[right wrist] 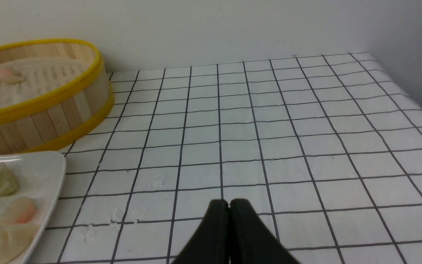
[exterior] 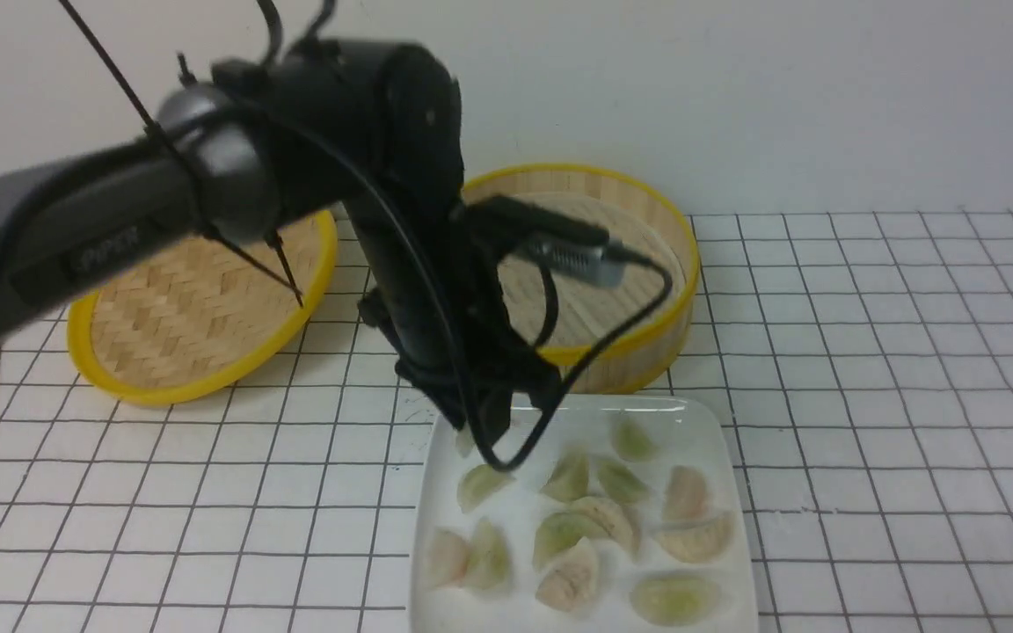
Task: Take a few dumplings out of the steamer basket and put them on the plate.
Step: Use the left arm to put the dumpling into the plate
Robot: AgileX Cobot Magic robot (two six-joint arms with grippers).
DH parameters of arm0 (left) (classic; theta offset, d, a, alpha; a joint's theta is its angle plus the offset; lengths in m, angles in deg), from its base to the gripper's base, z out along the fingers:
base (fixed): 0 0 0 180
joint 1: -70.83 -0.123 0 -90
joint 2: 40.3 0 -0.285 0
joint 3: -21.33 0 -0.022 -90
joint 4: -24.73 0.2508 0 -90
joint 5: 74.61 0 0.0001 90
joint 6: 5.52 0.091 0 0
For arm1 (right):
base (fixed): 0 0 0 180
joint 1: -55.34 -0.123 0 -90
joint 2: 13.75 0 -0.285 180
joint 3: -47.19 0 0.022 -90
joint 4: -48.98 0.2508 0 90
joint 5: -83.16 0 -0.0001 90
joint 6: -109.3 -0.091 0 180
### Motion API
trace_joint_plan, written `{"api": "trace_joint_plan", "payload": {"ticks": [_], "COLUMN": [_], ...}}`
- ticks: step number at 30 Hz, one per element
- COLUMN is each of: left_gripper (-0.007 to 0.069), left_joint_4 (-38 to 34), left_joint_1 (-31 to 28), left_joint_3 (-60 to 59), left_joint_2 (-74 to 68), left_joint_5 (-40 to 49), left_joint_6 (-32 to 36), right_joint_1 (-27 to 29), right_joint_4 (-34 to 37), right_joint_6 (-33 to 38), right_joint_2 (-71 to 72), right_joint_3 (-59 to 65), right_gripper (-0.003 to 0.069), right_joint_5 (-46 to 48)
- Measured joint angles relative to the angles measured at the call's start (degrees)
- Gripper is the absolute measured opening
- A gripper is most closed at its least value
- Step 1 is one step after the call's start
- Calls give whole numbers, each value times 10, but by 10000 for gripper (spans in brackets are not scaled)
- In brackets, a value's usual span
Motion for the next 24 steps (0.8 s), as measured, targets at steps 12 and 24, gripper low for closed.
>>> {"api": "trace_joint_plan", "payload": {"ticks": [12,24], "left_gripper": [411,527], "left_joint_4": [-7,29], "left_joint_1": [8,-61], "left_joint_3": [-7,347], "left_joint_2": [-39,-148], "left_joint_5": [-122,-95], "left_joint_6": [3,-125], "right_joint_1": [0,0], "right_joint_4": [1,1], "right_joint_6": [0,0], "right_joint_2": [0,0], "right_joint_3": [0,0], "right_gripper": [-15,-15], "right_joint_5": [0,0]}}
